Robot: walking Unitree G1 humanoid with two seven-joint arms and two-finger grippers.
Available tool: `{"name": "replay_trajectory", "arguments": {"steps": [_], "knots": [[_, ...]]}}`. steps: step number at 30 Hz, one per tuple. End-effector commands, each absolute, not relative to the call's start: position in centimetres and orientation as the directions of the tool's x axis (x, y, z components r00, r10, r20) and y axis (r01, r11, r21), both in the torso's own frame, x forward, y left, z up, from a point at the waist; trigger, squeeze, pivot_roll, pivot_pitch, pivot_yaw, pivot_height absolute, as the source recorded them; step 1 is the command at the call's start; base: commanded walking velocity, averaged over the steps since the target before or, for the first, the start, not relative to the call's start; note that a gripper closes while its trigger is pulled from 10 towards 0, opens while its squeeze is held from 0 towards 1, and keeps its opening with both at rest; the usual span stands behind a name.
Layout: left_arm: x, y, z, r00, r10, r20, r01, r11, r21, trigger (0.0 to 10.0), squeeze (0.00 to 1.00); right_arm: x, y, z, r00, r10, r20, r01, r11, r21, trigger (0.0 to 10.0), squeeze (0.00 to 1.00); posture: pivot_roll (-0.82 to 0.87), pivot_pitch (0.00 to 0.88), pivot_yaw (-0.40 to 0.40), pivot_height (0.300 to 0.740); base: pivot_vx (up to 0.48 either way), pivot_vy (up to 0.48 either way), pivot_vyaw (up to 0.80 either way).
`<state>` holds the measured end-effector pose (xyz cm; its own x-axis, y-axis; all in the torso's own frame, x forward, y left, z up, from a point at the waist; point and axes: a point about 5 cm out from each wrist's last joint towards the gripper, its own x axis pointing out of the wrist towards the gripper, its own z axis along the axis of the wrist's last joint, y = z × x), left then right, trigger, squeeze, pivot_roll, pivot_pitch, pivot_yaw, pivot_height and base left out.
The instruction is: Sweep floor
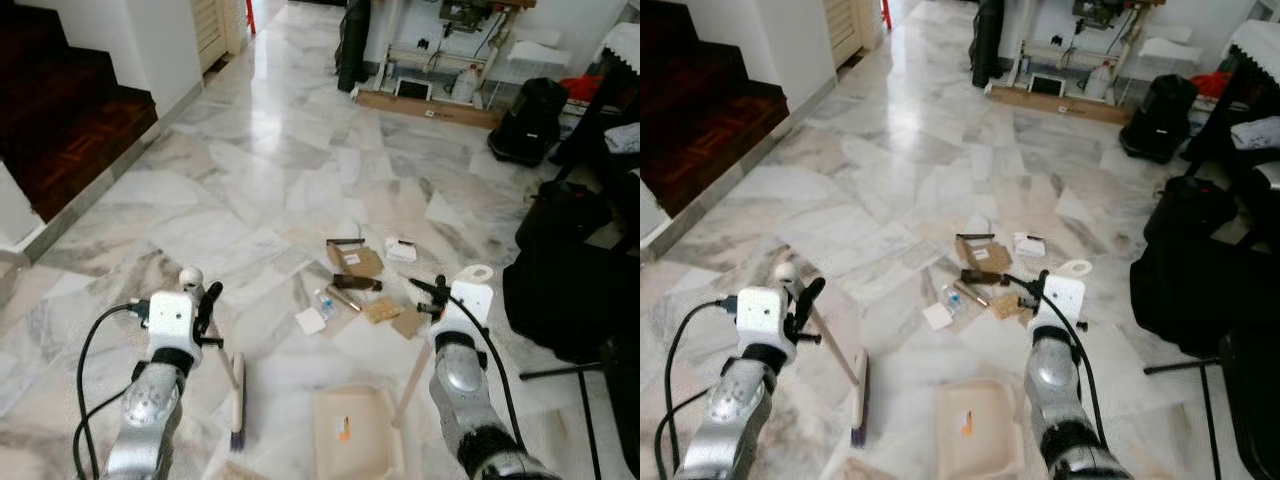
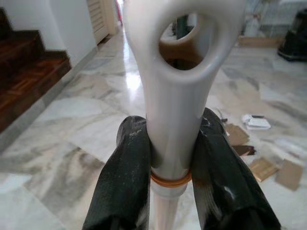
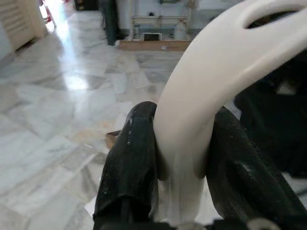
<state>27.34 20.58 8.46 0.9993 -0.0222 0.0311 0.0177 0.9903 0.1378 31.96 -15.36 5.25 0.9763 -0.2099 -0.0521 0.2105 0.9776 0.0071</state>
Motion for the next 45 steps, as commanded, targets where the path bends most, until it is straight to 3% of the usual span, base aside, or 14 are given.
{"name": "replay_trajectory", "arguments": {"steps": [1,21,45], "knots": [[27.9,19.7,9.9,0.994,-0.053,0.092,0.041,0.990,0.132,10.0,0.00,32.0,-16.8,5.6,0.964,-0.262,-0.043,0.264,0.964,0.027,10.0,0.00,0.14,0.028,-0.062,0.740,0.000,0.424,-0.80],[28.8,18.5,11.7,0.983,-0.098,0.154,0.080,0.989,0.124,10.0,0.00,32.2,-16.2,5.8,0.969,-0.244,-0.037,0.245,0.969,0.034,10.0,0.00,0.14,0.014,-0.057,0.740,0.000,0.064,-0.09],[28.7,19.2,11.2,0.989,-0.065,0.130,0.047,0.990,0.136,10.0,0.00,32.2,-15.3,5.4,0.983,-0.172,-0.056,0.176,0.981,0.078,10.0,0.00,0.14,0.019,-0.061,0.740,0.000,0.000,0.10]]}}
